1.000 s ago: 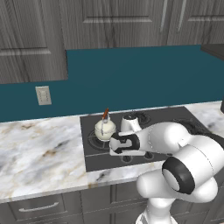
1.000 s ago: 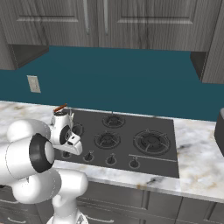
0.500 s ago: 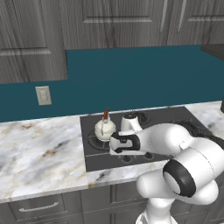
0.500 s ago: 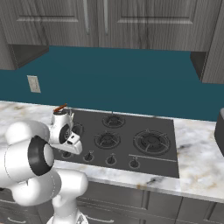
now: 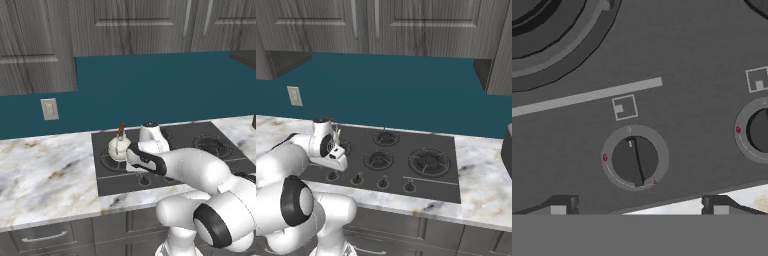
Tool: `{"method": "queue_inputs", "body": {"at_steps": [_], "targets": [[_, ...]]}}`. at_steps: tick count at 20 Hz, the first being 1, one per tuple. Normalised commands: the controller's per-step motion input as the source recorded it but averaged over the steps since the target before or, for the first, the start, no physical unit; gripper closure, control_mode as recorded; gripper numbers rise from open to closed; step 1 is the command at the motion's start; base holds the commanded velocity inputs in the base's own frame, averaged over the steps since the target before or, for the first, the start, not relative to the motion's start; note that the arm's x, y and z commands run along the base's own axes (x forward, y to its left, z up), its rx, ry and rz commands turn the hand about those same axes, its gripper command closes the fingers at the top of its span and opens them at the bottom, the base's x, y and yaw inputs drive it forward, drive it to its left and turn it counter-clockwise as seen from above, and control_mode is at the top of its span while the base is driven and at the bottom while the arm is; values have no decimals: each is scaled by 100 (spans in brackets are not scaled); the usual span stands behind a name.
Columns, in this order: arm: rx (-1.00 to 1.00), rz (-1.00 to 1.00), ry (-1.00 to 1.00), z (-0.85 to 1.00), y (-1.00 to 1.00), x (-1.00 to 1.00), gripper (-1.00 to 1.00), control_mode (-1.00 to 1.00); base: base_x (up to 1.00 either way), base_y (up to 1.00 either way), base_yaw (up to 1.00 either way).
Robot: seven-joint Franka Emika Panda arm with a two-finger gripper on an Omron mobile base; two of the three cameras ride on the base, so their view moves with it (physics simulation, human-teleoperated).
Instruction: The kettle is done boiling. Turn off the stove, then wait for 300 timesteps before moving the kettle to the dining table.
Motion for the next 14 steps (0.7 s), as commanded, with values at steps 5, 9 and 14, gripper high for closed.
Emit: {"method": "queue_inputs", "body": {"at_steps": [5,9,14], "targets": [[0,-2,0,30,0,-16,-100,-100,0,0,0],[0,-2,0,27,0,-10,-100,-100,0,0,0],[0,-1,0,15,0,-10,-100,-100,0,0,0]]}}
